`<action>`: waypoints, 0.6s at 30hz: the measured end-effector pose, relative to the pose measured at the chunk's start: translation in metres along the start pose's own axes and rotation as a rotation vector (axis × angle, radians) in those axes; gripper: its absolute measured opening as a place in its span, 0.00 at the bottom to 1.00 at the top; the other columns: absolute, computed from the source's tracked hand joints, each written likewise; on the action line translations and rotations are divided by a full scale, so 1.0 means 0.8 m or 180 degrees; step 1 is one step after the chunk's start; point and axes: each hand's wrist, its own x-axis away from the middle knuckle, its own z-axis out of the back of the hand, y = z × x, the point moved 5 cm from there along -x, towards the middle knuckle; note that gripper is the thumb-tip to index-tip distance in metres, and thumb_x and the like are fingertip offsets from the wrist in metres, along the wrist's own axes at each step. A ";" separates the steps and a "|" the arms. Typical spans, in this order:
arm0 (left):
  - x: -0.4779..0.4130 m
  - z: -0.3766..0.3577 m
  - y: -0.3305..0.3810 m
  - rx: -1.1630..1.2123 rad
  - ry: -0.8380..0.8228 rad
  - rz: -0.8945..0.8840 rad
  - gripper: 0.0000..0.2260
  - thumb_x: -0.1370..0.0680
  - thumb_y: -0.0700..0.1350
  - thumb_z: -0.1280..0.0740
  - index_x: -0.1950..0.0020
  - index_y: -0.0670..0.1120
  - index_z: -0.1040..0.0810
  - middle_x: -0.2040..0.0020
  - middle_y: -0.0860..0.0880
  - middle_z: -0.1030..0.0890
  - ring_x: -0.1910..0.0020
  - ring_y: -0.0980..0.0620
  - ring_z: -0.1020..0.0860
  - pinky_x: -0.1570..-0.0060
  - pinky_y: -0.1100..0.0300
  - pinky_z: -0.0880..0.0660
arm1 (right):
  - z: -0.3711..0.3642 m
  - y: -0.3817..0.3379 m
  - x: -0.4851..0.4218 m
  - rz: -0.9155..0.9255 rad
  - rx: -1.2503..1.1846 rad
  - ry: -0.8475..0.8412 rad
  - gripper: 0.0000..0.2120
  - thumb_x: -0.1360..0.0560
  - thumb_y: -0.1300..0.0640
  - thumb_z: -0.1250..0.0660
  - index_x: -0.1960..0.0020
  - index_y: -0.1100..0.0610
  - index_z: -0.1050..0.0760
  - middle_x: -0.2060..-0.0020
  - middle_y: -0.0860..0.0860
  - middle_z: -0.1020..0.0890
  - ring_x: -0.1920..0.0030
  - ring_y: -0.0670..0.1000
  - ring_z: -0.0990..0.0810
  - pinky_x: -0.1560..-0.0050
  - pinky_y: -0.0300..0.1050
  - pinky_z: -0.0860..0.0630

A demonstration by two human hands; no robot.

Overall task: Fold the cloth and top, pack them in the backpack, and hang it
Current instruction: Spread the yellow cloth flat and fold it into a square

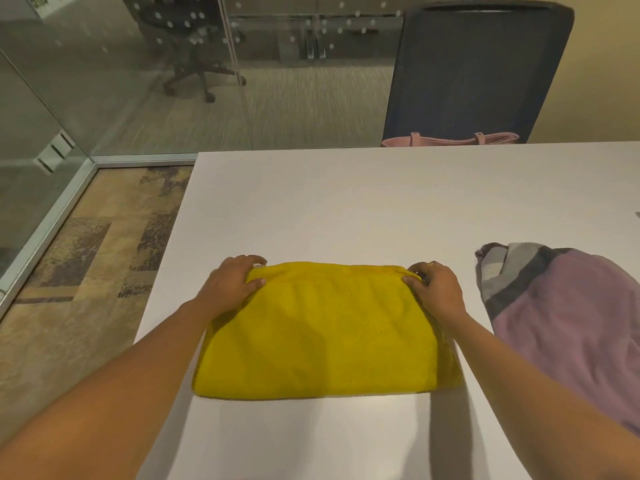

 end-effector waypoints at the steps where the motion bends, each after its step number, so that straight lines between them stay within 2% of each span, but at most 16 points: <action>1: 0.009 -0.005 0.002 0.0241 -0.0086 -0.0021 0.16 0.22 0.49 0.36 0.35 0.50 0.28 0.40 0.44 0.25 0.39 0.45 0.29 0.42 0.52 0.32 | 0.004 0.005 0.008 0.0040 0.0026 -0.0030 0.15 0.24 0.51 0.35 0.43 0.59 0.22 0.50 0.58 0.20 0.47 0.58 0.25 0.49 0.51 0.28; 4: 0.041 -0.019 0.010 0.0375 -0.0398 -0.0039 0.12 0.25 0.49 0.32 0.42 0.52 0.25 0.48 0.47 0.25 0.46 0.48 0.28 0.51 0.59 0.33 | 0.017 0.020 0.032 0.0174 0.0113 -0.0137 0.15 0.25 0.52 0.34 0.43 0.60 0.22 0.51 0.58 0.21 0.48 0.56 0.26 0.50 0.48 0.30; 6: 0.067 -0.029 0.020 0.0238 -0.0691 -0.0108 0.08 0.28 0.51 0.29 0.50 0.55 0.25 0.54 0.50 0.27 0.51 0.49 0.27 0.55 0.61 0.34 | 0.024 0.028 0.049 0.0274 0.0192 -0.0293 0.14 0.25 0.52 0.34 0.44 0.59 0.21 0.52 0.57 0.21 0.50 0.53 0.28 0.51 0.46 0.31; 9: 0.110 -0.038 0.036 0.0180 -0.1123 -0.0172 0.10 0.31 0.53 0.26 0.60 0.59 0.27 0.58 0.53 0.30 0.57 0.53 0.29 0.58 0.63 0.32 | 0.036 0.037 0.069 0.0378 0.0322 -0.0530 0.11 0.26 0.52 0.32 0.47 0.56 0.20 0.55 0.54 0.21 0.50 0.53 0.27 0.54 0.45 0.31; 12: 0.141 -0.037 0.038 0.0332 -0.1251 -0.0096 0.11 0.35 0.58 0.29 0.64 0.57 0.29 0.60 0.54 0.29 0.59 0.57 0.31 0.60 0.65 0.34 | 0.045 0.037 0.087 0.0367 0.0498 -0.0602 0.11 0.26 0.51 0.32 0.47 0.55 0.20 0.55 0.51 0.22 0.47 0.55 0.27 0.53 0.45 0.33; 15: 0.160 -0.030 0.030 0.0458 -0.1171 0.0055 0.11 0.29 0.54 0.28 0.66 0.53 0.27 0.59 0.51 0.25 0.59 0.59 0.31 0.59 0.64 0.34 | 0.049 0.023 0.102 0.0376 0.0872 -0.0321 0.12 0.26 0.51 0.33 0.44 0.53 0.22 0.46 0.53 0.23 0.42 0.55 0.30 0.45 0.51 0.31; 18: 0.174 -0.018 0.024 0.0604 -0.1021 0.0227 0.11 0.30 0.52 0.30 0.62 0.45 0.21 0.58 0.49 0.22 0.58 0.54 0.27 0.58 0.62 0.32 | 0.038 -0.017 0.124 0.0607 0.0902 -0.0005 0.11 0.25 0.54 0.33 0.44 0.54 0.21 0.44 0.53 0.23 0.41 0.55 0.30 0.44 0.52 0.33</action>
